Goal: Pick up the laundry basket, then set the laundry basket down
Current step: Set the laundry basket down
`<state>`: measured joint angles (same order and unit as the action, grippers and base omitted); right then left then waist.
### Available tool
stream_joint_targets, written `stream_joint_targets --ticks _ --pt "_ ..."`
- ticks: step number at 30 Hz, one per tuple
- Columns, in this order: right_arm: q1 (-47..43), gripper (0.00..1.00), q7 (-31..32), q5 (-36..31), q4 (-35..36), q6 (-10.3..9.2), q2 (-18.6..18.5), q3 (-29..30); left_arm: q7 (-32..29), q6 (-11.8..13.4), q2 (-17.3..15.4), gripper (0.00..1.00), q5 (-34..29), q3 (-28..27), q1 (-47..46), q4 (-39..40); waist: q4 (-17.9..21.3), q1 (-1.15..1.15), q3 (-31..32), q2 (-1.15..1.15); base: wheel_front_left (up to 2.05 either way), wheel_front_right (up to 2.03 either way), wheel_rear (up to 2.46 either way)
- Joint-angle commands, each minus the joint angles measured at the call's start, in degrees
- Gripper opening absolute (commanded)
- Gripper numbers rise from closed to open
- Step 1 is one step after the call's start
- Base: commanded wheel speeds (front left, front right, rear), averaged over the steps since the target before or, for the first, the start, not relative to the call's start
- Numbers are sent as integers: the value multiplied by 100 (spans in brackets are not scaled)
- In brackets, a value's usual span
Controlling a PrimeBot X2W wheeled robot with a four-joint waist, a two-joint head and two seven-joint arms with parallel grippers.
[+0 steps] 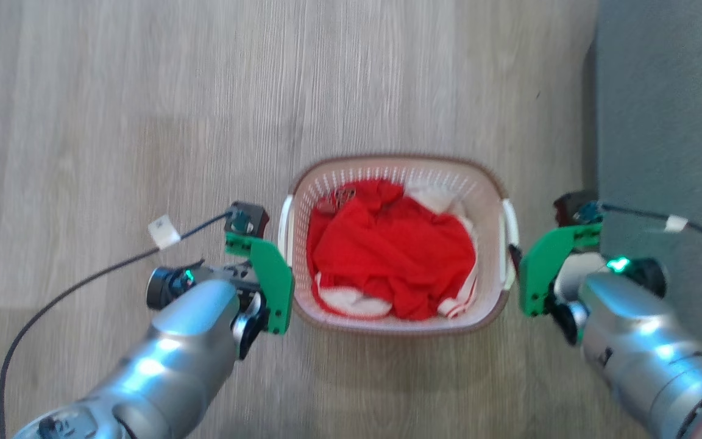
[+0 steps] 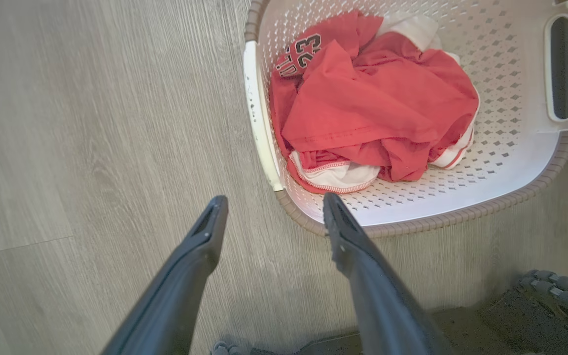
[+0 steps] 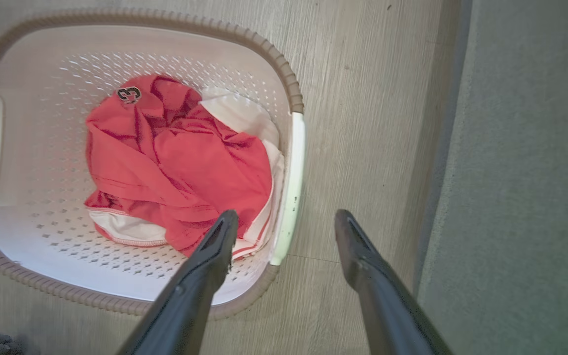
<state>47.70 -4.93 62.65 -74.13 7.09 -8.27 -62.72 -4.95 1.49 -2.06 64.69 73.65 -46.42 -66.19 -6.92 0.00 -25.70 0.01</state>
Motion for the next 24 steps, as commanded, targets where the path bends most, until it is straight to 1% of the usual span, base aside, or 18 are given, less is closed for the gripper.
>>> stream_joint_targets --ticks 1,5,11,15,17,20,22,24 --pt "-271 100 -99 41 25 40 111 -13 90 -22 -82 100 18 -81 28 -27 95 0 457 -1 0 0 0" --pt "-483 100 -287 116 87 40 84 10 421 -133 -82 100 -26 -73 227 -170 123 0 907 -1 0 0 0" --pt "-769 100 -652 249 183 40 2 94 1178 -255 -82 100 -38 -78 455 -261 162 0 1567 -1 0 0 0" --pt "-861 100 -879 369 333 40 -25 242 1605 -283 -82 100 16 -148 583 -320 183 0 1903 -1 0 0 0" --pt "-870 100 -961 368 407 40 -59 323 1834 -253 -82 100 38 -239 602 -317 191 0 2052 -1 0 0 0" --pt "-790 100 -1001 270 603 40 -161 576 1978 -202 -82 100 52 -466 596 -229 181 0 2187 -1 0 0 0" --pt "-725 100 -1003 46 881 40 -304 947 1989 -60 -193 100 -112 -841 448 89 170 0 2254 -1 0 0 0" --pt "-752 100 -1005 -283 1207 40 -436 1432 1991 170 -398 100 -482 -1345 455 605 170 0 2304 -1 0 0 0"
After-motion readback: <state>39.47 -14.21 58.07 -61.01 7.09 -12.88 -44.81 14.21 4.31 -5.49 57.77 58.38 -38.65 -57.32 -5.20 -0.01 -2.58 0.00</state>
